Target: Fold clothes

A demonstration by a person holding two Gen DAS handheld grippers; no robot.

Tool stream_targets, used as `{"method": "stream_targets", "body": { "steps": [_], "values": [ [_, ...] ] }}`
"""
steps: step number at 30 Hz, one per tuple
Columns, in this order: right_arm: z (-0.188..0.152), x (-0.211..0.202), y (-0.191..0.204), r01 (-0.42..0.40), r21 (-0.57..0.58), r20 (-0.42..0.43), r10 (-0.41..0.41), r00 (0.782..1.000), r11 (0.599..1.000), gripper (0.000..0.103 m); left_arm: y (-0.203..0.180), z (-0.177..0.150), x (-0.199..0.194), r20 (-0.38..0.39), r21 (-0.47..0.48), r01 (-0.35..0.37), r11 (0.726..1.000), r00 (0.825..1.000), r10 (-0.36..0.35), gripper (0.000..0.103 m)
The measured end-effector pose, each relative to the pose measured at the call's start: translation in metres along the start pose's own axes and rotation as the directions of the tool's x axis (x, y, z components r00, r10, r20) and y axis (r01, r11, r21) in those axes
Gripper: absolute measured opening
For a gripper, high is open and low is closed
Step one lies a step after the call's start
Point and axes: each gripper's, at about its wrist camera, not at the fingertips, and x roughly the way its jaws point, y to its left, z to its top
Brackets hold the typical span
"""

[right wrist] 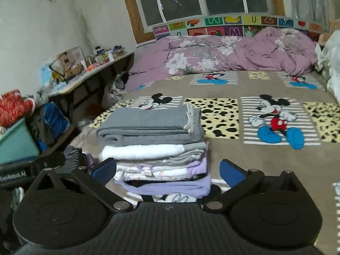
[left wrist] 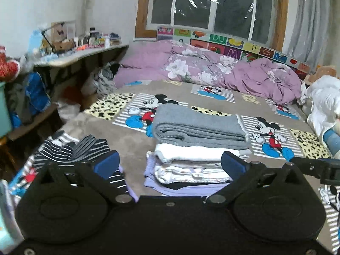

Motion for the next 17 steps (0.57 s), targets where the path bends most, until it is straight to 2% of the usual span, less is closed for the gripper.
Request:
{"method": "stream_targets", "body": {
  "steps": [5,17],
  "values": [
    [-0.003,-0.026,0.015,0.035,-0.032,0.007,-0.035,0.999,0.999,0.103,-0.008,-0.005,-0.02,0.013,0.043,0.009,0.999,1.0,-0.01,0.103],
    [-0.015,-0.072,0.039,0.062,-0.074,0.013,-0.061,0.998,0.995,0.103,-0.016,-0.013,-0.062,0.019,0.031,0.037,0.999,0.999,-0.038,0.103]
  ]
}}
